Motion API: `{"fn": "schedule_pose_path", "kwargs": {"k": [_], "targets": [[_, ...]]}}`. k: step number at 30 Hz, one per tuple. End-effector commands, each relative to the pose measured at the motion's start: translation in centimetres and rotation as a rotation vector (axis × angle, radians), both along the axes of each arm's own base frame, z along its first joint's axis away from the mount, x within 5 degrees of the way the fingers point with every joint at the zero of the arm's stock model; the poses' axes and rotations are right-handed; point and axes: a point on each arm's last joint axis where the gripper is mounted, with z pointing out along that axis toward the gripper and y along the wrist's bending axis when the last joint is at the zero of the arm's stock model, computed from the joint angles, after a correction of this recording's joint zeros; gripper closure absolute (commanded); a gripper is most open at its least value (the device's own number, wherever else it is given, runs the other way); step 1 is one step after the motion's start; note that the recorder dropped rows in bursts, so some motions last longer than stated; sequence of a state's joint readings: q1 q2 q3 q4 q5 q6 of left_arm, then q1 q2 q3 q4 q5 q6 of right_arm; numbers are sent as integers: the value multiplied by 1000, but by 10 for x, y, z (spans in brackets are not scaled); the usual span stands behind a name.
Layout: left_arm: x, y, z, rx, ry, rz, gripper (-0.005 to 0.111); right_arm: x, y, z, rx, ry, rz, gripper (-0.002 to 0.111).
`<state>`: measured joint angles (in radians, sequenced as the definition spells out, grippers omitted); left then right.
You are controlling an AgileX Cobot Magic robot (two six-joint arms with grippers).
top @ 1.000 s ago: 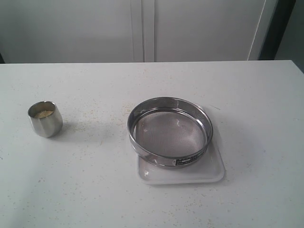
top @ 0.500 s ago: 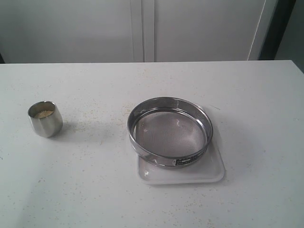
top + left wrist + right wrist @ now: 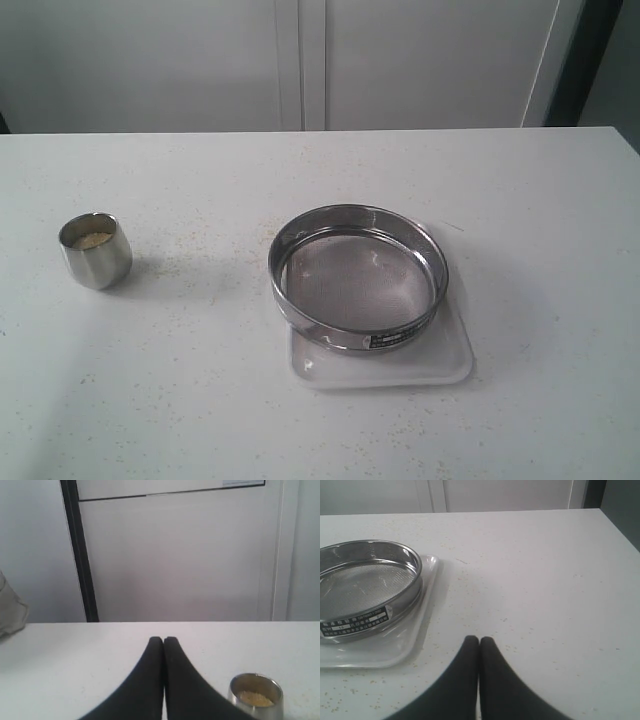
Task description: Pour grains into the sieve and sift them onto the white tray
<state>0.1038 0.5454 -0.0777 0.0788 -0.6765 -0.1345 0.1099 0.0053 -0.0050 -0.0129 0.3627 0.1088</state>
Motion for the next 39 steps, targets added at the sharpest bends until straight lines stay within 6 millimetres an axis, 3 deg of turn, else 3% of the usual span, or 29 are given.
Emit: {"fn": "schedule_pose_path", "kwargs": {"k": [1, 17, 32, 39], "targets": [[12, -3, -6, -17, 54, -44, 107, 0, 0, 0, 4, -12, -11, 108], [41, -17, -36, 93, 225, -232, 107, 0, 0, 0, 4, -12, -11, 108], [53, -18, -65, 58, 397, -264, 107, 0, 0, 0, 4, -12, -11, 108], [56, -18, -69, 25, 402, -273, 107, 0, 0, 0, 4, -12, -11, 108]]}}
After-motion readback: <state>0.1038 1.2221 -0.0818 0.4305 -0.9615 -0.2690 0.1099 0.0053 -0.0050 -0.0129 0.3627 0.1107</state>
